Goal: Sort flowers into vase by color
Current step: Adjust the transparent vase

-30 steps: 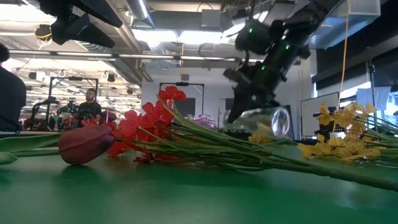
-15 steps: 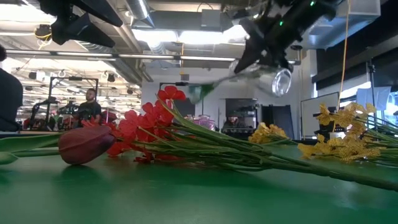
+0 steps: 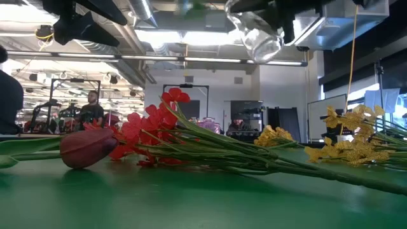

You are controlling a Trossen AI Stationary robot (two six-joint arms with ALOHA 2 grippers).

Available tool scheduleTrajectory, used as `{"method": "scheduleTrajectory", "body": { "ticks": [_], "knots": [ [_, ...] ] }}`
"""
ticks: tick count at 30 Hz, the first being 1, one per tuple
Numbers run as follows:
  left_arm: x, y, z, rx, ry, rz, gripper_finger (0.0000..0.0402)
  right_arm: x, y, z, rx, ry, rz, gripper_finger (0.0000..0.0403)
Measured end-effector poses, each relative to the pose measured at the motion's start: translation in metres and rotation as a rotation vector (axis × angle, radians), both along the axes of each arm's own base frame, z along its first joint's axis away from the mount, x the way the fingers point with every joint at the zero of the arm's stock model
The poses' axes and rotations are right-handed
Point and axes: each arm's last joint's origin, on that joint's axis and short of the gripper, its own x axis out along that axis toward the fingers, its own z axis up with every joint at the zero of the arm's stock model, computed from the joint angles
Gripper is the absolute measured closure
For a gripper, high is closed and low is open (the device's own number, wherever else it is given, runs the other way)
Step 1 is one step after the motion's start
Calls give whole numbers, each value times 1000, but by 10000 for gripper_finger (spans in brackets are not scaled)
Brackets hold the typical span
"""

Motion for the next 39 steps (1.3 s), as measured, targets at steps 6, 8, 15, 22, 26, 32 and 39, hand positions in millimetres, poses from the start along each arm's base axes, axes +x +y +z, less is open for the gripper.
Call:
{"method": "scheduleTrajectory", "body": {
  "ticks": [6,8,15,22,26,32,39],
  "knots": [
    [2,0,3,25,-31,8,143,-17,-2,-35,-38,-185,65,235],
    [4,-2,5,35,-50,-6,143,-19,-3,-46,-64,-203,73,235],
    [13,-3,18,74,-136,-35,143,-6,2,-76,-114,-196,125,235],
    [44,5,12,78,-144,-102,143,9,8,-81,-183,-223,166,235],
    [74,11,-1,93,-156,-207,143,11,9,-80,-199,-229,193,235],
    [107,26,-14,145,-232,-280,143,11,10,-81,-218,-212,216,235],
    [123,46,-15,165,-337,-275,143,12,11,-83,-225,-192,248,235]
  ]
}}
